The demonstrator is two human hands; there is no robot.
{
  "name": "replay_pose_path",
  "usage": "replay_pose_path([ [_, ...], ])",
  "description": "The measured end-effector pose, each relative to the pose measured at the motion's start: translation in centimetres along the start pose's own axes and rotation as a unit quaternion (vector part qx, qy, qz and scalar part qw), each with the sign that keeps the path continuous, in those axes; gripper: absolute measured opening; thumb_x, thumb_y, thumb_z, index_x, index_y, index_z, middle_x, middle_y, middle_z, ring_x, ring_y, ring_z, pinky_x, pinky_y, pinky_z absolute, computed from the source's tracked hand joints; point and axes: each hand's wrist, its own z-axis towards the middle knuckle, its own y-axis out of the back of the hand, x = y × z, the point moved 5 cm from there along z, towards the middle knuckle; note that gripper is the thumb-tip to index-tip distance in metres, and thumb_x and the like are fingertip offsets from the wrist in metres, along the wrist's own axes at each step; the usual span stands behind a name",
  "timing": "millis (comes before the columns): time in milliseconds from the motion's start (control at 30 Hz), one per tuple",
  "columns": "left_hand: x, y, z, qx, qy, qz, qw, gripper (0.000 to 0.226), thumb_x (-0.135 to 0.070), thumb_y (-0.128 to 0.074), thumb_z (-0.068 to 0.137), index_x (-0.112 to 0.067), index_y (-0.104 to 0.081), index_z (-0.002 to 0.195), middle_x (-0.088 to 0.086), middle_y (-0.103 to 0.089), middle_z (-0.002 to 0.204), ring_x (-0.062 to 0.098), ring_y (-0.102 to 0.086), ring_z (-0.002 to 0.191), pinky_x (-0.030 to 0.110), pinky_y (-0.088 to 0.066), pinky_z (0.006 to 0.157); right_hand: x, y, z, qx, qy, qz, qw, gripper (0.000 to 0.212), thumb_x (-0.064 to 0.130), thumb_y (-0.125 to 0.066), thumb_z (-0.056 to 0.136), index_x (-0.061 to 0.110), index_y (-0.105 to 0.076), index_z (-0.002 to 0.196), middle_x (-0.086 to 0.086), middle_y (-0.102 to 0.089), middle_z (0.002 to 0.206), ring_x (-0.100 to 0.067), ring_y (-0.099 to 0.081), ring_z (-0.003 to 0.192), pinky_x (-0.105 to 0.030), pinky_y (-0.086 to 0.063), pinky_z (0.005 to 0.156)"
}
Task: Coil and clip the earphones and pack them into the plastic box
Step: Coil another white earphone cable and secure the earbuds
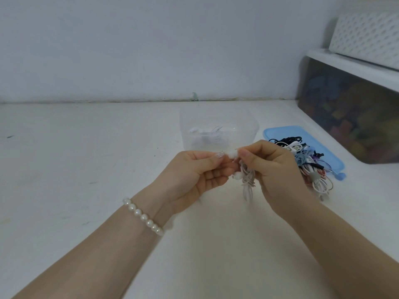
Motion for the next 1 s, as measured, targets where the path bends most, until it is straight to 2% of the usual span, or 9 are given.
replay_pose_path([
  [133, -0.3, 0.0, -0.1, 0.008, -0.006, 0.011, 1.0, 0.014, -0.016, -0.063, 0.066, -0.007, -0.073, 0.065, 0.004, -0.069, 0.064, 0.007, -0.061, 0.052, 0.017, -0.053, 0.055, -0.2, -0.6, -0.2, 0.044, -0.078, 0.079, 0.993, 0.019, 0.015, -0.06, 0.065, -0.001, -0.059, 0.073, -0.003, -0.064, 0.057, -0.015, -0.056, 0.046, -0.022, -0.047, 0.047],
  [267, 0.0, -0.2, 0.0, 0.014, 0.007, 0.005, 1.0, 0.011, -0.016, -0.063, 0.063, -0.008, -0.072, 0.06, 0.002, -0.067, 0.06, 0.005, -0.058, 0.048, 0.016, -0.051, 0.052, -0.6, -0.6, -0.3, 0.053, -0.101, 0.107, 0.988, 0.014, 0.014, -0.06, 0.067, 0.0, -0.06, 0.07, -0.008, -0.06, 0.058, -0.017, -0.055, 0.046, -0.021, -0.045, 0.044],
  [367, 0.0, 0.0, 0.1, -0.011, -0.009, 0.007, 1.0, 0.007, -0.015, -0.065, 0.061, -0.01, -0.07, 0.059, 0.002, -0.066, 0.059, 0.006, -0.057, 0.048, 0.017, -0.051, 0.051, -0.6, -0.6, -0.3, 0.051, -0.103, 0.109, 0.987, 0.013, 0.014, -0.061, 0.067, 0.001, -0.058, 0.069, -0.009, -0.059, 0.059, -0.017, -0.054, 0.046, -0.02, -0.044, 0.042],
  [500, -0.2, 0.1, 0.1, -0.045, -0.065, 0.031, 0.996, 0.01, -0.012, -0.065, 0.066, -0.004, -0.069, 0.071, 0.003, -0.067, 0.06, 0.007, -0.058, 0.049, 0.016, -0.05, 0.052, -0.5, -0.3, -0.2, 0.025, -0.066, 0.063, 0.996, 0.015, 0.018, -0.063, 0.064, 0.004, -0.06, 0.068, -0.005, -0.06, 0.056, -0.017, -0.056, 0.046, -0.023, -0.046, 0.045],
  [633, -0.1, 0.2, -0.1, -0.059, -0.094, 0.063, 0.992, 0.012, -0.005, -0.059, 0.081, -0.004, -0.071, 0.081, 0.003, -0.07, 0.067, 0.007, -0.062, 0.058, 0.017, -0.053, 0.059, -0.1, 0.2, -0.3, -0.009, 0.014, -0.048, 0.999, 0.011, 0.019, -0.067, 0.069, 0.009, -0.063, 0.067, -0.005, -0.06, 0.051, -0.016, -0.058, 0.043, -0.021, -0.044, 0.047],
  [800, 0.3, -0.4, -0.3, -0.027, -0.073, 0.045, 0.996, 0.017, -0.003, -0.053, 0.087, -0.003, -0.071, 0.087, 0.005, -0.071, 0.074, 0.008, -0.065, 0.067, 0.019, -0.055, 0.069, 0.4, 0.5, -0.1, -0.043, 0.112, -0.17, 0.978, 0.013, 0.004, -0.066, 0.079, 0.01, -0.064, 0.068, 0.003, -0.063, 0.052, -0.01, -0.059, 0.045, -0.024, -0.049, 0.052],
  [900, 0.4, -0.6, -0.3, -0.01, -0.049, 0.004, 0.999, 0.018, -0.002, -0.052, 0.087, 0.0, -0.07, 0.088, 0.007, -0.07, 0.075, 0.01, -0.065, 0.068, 0.021, -0.054, 0.075, 0.4, 0.5, -0.1, -0.051, 0.142, -0.203, 0.967, 0.01, 0.003, -0.067, 0.079, 0.007, -0.065, 0.07, 0.002, -0.064, 0.056, -0.006, -0.059, 0.047, -0.022, -0.049, 0.053],
  [1000, 0.3, -0.4, -0.3, -0.013, -0.056, -0.006, 0.998, 0.018, -0.001, -0.052, 0.086, 0.0, -0.07, 0.089, 0.007, -0.07, 0.074, 0.01, -0.065, 0.067, 0.021, -0.055, 0.073, 0.6, 0.2, -0.3, -0.045, 0.149, -0.205, 0.966, 0.008, 0.002, -0.066, 0.08, 0.003, -0.064, 0.072, 0.003, -0.063, 0.057, -0.007, -0.059, 0.046, -0.022, -0.048, 0.052],
])
